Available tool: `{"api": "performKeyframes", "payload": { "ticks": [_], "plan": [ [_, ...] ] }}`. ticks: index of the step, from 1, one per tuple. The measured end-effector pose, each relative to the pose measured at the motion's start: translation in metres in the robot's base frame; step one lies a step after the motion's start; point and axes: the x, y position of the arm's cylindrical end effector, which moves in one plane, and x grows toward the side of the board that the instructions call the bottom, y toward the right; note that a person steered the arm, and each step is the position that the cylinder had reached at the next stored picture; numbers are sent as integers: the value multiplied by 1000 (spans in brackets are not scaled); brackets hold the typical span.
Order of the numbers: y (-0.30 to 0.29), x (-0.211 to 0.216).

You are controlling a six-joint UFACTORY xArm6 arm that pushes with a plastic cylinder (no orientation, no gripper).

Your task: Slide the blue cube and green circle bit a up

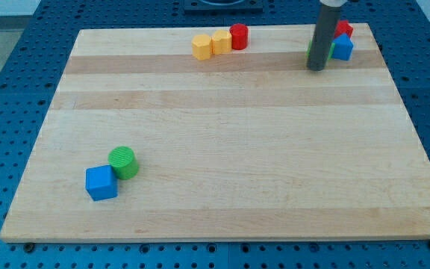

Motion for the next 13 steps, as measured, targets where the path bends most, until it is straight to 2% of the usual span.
{"api": "performKeyframes", "payload": {
  "ticks": [2, 4, 5, 6, 10, 11, 12, 13],
  "plan": [
    [22, -21],
    [22, -19],
    [2, 21],
    [-58, 70],
    [-357, 149],
    [-409, 188],
    [-425, 245],
    [-425, 281]
  ]
}}
